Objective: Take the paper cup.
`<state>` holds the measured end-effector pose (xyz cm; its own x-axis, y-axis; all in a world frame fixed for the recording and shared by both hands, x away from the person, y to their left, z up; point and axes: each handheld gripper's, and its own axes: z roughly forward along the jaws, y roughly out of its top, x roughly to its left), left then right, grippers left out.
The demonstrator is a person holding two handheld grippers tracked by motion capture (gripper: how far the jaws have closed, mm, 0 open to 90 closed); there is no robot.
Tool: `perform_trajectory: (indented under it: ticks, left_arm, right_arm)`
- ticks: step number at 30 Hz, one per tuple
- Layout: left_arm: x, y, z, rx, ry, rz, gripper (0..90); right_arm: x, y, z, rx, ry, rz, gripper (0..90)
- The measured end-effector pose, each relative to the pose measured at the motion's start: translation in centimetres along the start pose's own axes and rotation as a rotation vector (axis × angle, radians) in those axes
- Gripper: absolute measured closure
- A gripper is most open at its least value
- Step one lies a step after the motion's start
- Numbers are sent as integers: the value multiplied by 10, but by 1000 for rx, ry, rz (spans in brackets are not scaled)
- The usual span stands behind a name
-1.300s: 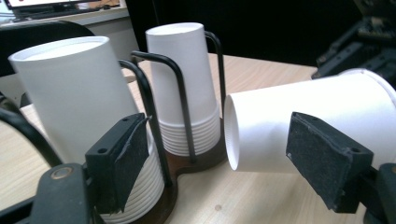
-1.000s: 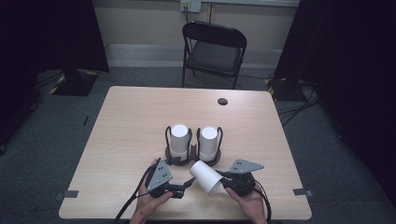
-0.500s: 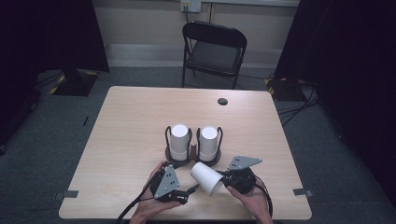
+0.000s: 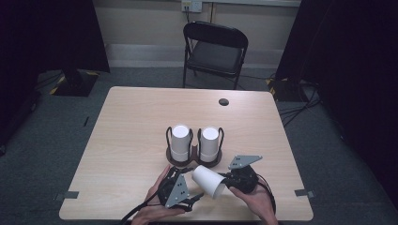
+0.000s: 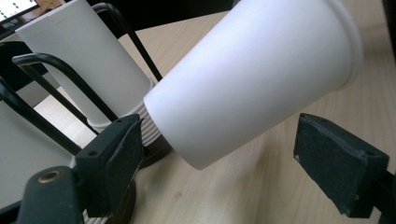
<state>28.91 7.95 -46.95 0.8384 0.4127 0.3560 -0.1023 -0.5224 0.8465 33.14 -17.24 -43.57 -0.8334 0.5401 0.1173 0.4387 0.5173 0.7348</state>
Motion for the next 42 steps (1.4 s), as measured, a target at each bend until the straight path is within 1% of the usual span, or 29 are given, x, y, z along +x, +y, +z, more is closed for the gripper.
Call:
perform_trajectory:
  ticks: [2,4,5,7,8,9,10,12,13,14,15,17,19,20,21,23,24,25,26,28,29,30,32,36,38,39,41,42]
  left_arm:
    - [-2,-1,1,0,3,10,158]
    - [-4,-2,3,-1,-2,23,158]
    - [-5,-2,3,1,12,24,159]
    - [-7,-1,6,-11,11,22,159]
    - [-9,-1,7,-12,18,27,158]
    - [-9,-1,8,1,13,39,153]
    - [-9,0,8,4,10,50,156]
    - [-10,0,9,-3,11,49,150]
    - [-10,1,9,7,16,64,147]
    - [-11,1,10,1,15,65,143]
    - [-11,2,10,15,17,80,142]
    - [-13,4,12,17,24,96,137]
    - [-14,6,14,35,31,122,123]
    - [-15,7,16,32,30,119,111]
    - [-16,8,17,38,28,132,102]
    - [-18,8,19,31,23,145,101]
    - [-19,9,20,29,16,144,102]
    - [-20,9,22,28,17,147,104]
    - [-21,9,23,24,10,140,113]
    - [-22,10,24,17,2,144,140]
    - [-22,11,26,10,3,144,154]
    - [-23,12,26,20,6,147,154]
    - [-23,12,27,11,18,144,153]
    - [-23,14,28,14,19,132,150]
    - [-24,15,29,13,21,134,150]
    - [-24,15,29,10,15,133,151]
    - [-26,17,28,-30,-6,104,166]
    - [-26,18,28,-23,-3,113,166]
  right_arm:
    - [-1,1,0,24,15,10,861]
    - [-2,3,1,48,19,26,861]
    - [-3,4,1,62,22,37,861]
    - [-4,6,2,82,29,35,860]
    - [-4,8,2,92,33,40,860]
    - [-4,9,2,110,38,41,861]
    - [-3,10,2,127,30,40,861]
    - [-2,11,3,134,37,41,861]
    - [-2,11,3,136,37,40,860]
    - [-2,12,3,138,35,43,860]
    - [-3,12,3,142,39,48,861]
    - [-4,13,4,153,38,58,860]
    - [-4,13,5,159,37,59,860]
    - [-4,13,6,160,38,57,860]
    - [-4,14,6,164,39,58,860]
    - [-4,14,7,160,36,48,860]
    - [-4,14,8,157,43,50,861]
    - [-4,15,8,158,41,52,862]
    - [-3,15,9,155,41,55,866]
    - [-3,15,10,140,53,53,874]
    - [-3,16,10,136,54,51,879]
    - [-3,16,11,133,55,52,880]
    - [-3,16,11,124,58,54,881]
    - [-3,16,11,115,59,67,882]
    - [-2,16,13,114,62,71,882]
    - [-2,16,14,114,65,71,883]
    - [0,17,16,119,72,67,893]
    - [0,18,17,131,67,63,894]
